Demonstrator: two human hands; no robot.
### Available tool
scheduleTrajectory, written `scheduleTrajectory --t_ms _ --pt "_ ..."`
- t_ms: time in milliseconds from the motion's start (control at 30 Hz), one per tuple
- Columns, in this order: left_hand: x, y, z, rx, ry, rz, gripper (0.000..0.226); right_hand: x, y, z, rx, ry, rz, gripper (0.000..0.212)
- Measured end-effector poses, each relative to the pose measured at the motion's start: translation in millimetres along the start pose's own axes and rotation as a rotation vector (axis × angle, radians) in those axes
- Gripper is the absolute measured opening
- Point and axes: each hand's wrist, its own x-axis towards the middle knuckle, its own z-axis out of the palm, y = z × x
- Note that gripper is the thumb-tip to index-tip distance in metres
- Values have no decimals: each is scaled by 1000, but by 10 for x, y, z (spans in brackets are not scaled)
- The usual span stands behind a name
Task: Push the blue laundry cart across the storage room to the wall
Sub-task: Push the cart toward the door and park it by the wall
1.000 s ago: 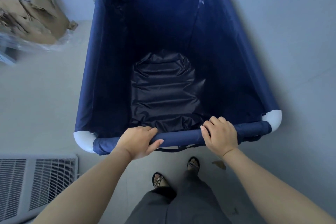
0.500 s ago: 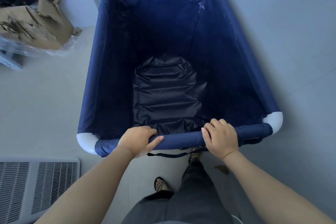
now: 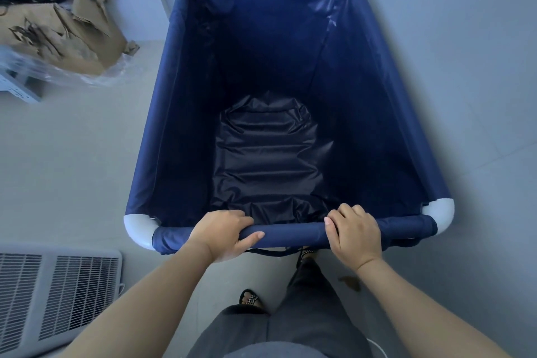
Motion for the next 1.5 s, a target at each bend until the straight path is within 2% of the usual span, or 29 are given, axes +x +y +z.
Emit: scheduleTrajectory --t_ms 367,1167,1333,1500 --pt "-3 -14 3 -12 -25 44 44 -5 8 34 -21 30 -8 37" --pt "103 -90 -4 49 13 52 48 141 34 94 -61 80 -48 37" --pt "128 -83 -62 51 -12 54 46 168 38 63 -23 33 -38 40" --pt "128 42 -111 65 3 46 38 235 84 -22 20 -104 -94 47"
